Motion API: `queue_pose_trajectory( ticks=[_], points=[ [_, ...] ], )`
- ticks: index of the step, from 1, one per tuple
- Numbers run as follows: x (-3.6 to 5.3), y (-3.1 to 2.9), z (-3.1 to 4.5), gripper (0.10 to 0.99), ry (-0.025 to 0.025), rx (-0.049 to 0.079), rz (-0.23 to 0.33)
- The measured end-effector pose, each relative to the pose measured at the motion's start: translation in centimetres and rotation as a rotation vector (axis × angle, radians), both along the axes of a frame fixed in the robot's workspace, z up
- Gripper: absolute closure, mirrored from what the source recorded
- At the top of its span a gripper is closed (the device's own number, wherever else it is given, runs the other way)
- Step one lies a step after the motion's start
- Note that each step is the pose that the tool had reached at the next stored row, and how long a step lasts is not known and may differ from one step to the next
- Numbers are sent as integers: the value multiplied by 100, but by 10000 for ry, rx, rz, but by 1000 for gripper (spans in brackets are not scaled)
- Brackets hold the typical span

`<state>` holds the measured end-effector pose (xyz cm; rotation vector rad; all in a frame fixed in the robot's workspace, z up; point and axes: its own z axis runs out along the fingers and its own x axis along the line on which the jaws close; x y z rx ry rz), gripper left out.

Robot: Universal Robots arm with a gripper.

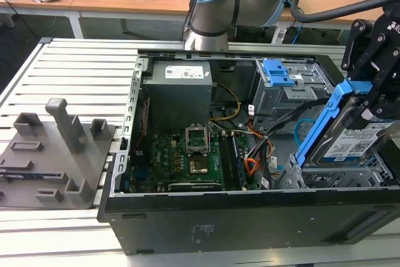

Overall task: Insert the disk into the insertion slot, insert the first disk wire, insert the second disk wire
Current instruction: 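Insert the disk into the insertion slot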

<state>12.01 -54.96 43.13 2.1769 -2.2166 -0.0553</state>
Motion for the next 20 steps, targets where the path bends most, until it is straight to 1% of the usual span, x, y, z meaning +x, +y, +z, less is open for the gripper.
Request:
queue_pose_trajectory(
  ticks=[20],
  points=[
    [0, 0, -233, 722, 12, 6, 0]
  ],
)
